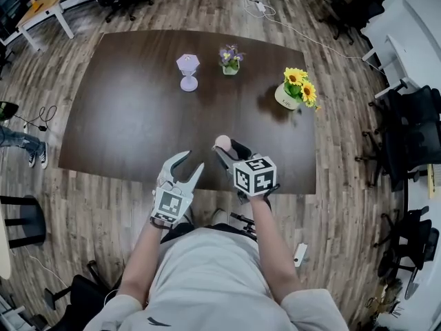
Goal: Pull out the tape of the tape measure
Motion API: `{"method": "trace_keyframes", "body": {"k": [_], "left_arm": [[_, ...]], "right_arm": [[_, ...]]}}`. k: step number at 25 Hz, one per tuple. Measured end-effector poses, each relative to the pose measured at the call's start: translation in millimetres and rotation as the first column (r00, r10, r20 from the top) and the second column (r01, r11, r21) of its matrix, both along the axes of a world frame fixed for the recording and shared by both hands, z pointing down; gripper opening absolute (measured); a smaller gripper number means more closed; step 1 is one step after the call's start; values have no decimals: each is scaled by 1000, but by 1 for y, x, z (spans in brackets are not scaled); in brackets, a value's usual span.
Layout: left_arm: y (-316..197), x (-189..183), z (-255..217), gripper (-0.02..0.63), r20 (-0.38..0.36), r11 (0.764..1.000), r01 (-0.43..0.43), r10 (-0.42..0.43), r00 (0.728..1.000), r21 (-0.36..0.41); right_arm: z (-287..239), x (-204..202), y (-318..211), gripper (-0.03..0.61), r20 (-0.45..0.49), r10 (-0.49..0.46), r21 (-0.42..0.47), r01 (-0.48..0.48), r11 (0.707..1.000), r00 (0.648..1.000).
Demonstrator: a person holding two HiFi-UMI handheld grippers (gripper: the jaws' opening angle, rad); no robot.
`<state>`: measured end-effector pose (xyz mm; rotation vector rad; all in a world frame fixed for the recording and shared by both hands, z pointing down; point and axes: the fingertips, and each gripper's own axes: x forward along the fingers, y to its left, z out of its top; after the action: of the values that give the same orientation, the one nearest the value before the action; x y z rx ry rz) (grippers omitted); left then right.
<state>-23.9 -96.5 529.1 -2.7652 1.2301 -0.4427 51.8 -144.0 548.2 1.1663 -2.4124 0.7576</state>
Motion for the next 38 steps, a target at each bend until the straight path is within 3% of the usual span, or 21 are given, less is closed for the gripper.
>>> {"method": "trace_keyframes", "body": {"k": [6,14,21,30,35,38], "left_arm": [[-4,10,-5,161,14,999,-28,27,1000,38],[-10,0,-7,118,-72,1000,14,-13,997,15],[-8,1,-8,35,-103,1000,6,-5,995,11],[-10,-5,-6,18,-147,1000,16,-20,989,-25],[-20,-21,-6,14,-236,994,74,-91,967,-81],[-24,-28,-7,14,-244,992,87,-107,964,-90]], "right_arm": [[-10,-24,17,214,-17,-84,-15,84,996,996],[-13,-39,27,214,-16,-142,-23,142,990,990],[-17,-44,29,213,5,-159,-18,159,987,987],[-20,-43,27,213,1,-144,-9,144,990,990],[-19,-38,24,213,-2,-114,-5,114,993,993],[-20,-35,22,213,-1,-106,-1,106,994,994]]}}
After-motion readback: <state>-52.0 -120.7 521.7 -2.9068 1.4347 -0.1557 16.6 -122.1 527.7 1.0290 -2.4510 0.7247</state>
